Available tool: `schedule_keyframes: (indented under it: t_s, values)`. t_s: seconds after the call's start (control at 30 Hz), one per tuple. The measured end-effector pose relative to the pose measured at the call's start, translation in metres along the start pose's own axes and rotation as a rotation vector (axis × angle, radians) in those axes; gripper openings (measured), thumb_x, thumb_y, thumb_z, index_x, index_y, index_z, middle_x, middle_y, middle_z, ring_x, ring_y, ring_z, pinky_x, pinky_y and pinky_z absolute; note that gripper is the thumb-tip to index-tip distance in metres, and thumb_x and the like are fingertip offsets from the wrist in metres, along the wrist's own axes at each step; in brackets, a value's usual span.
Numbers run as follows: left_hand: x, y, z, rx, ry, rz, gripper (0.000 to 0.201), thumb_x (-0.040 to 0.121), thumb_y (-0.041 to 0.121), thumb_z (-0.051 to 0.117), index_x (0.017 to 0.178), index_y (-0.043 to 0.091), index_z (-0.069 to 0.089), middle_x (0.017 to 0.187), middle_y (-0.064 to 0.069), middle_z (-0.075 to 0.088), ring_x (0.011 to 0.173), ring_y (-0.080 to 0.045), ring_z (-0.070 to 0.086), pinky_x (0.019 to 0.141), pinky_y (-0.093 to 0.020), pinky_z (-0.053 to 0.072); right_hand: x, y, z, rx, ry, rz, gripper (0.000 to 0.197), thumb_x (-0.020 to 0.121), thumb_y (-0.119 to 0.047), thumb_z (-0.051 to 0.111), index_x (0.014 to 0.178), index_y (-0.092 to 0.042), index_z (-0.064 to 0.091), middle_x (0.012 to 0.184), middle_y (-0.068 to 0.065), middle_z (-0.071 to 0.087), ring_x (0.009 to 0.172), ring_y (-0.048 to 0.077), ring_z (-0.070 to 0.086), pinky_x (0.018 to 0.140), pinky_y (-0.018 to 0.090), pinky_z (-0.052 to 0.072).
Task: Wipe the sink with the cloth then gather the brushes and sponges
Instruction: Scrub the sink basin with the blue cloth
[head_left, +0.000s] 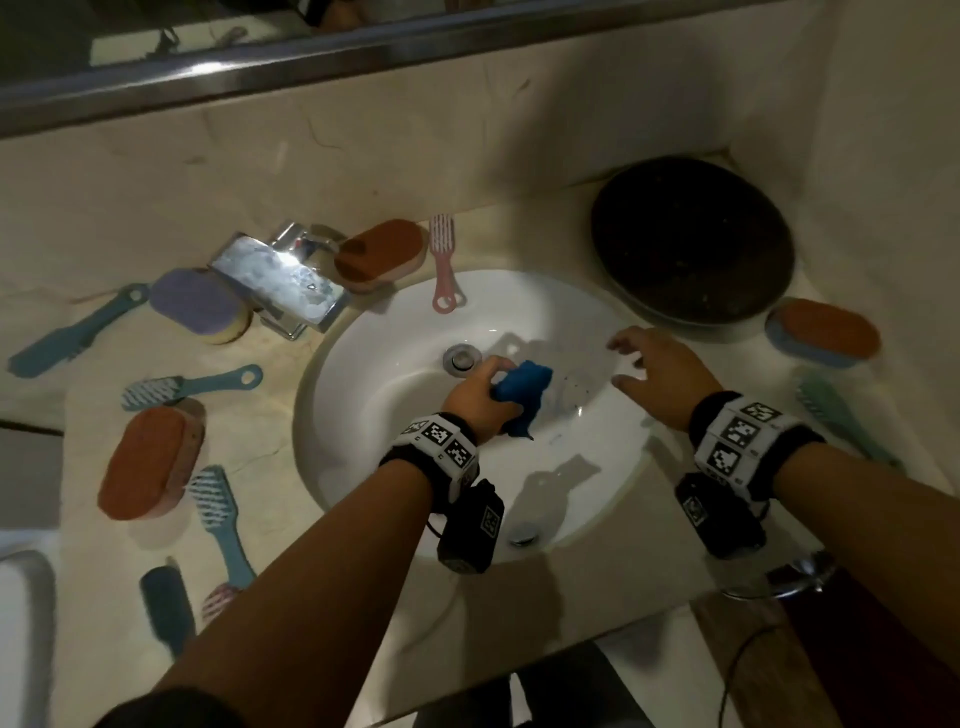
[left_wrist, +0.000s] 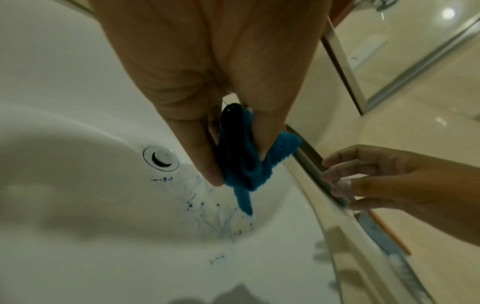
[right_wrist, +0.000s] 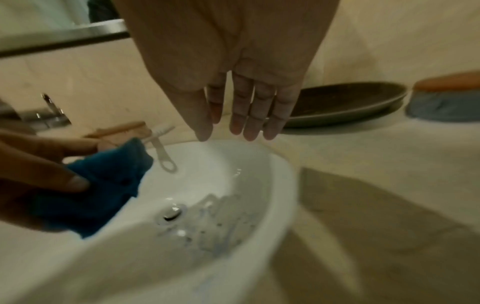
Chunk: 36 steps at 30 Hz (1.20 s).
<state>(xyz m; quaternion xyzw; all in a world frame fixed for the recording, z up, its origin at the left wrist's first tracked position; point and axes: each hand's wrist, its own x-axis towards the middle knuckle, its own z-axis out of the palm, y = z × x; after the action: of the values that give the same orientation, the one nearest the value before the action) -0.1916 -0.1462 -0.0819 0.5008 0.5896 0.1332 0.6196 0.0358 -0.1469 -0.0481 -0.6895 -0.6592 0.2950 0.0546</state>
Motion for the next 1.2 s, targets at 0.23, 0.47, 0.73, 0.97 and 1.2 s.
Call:
schedule_keyframes:
  t_s: [0.23,0.47,0.73,0.97,1.2]
  values:
    - [0.035,-0.010,0.047,0.170,-0.077,-0.013,0.044,0.092,0.009,0.054,0.134,0.021,0.048,0.128,-0.013,0.052,0.109,-0.035,0.058,0.083,-0.044,0.056,-0.002,0.062,0.000,-0.314,-0.167,0.164,0.076,0.085,-0.036,0.062,0.148,-0.029,0.020,0.159,0.005,0.007,0.143,0.029,0.015,0.115,0.039,0.022]
    - [0.051,-0.009,0.098,0.451,-0.262,0.084,0.042,0.088,0.021,0.064,0.130,0.020,0.057,0.133,-0.010,0.054,0.118,-0.027,0.053,0.099,-0.029,0.043,-0.002,0.074,0.003,-0.309,-0.102,0.180,0.081,0.089,-0.045,0.053,0.150,-0.027,0.004,0.160,0.002,-0.003,0.147,0.028,0.002,0.119,0.047,0.015]
    - [0.091,-0.001,0.075,0.724,-0.312,0.091,0.044,0.086,0.021,0.067,0.129,0.020,0.058,0.135,-0.008,0.053,0.123,-0.024,0.050,0.103,-0.021,0.034,0.015,0.085,-0.009,-0.255,-0.187,0.211,0.086,0.086,-0.051,0.055,0.149,-0.037,-0.001,0.159,-0.002,-0.011,0.146,0.032,-0.004,0.117,0.054,0.014]
    - [0.080,0.007,0.097,0.726,-0.390,0.261,0.044,0.086,0.025,0.066,0.129,0.023,0.057,0.133,-0.009,0.052,0.121,-0.025,0.048,0.101,-0.027,0.034,0.013,0.090,-0.014,-0.279,-0.247,0.220,0.080,0.087,-0.048,0.055,0.147,-0.042,0.004,0.159,0.005,-0.006,0.146,0.031,-0.003,0.118,0.048,0.012]
    - [0.089,-0.017,0.074,0.835,-0.378,0.189,0.042,0.089,0.018,0.062,0.130,0.018,0.057,0.133,-0.009,0.056,0.123,-0.025,0.051,0.103,-0.027,0.036,0.016,0.093,-0.016,-0.275,-0.294,0.215,0.086,0.085,-0.048,0.058,0.146,-0.046,-0.003,0.159,0.005,-0.009,0.146,0.030,-0.009,0.116,0.056,0.012]
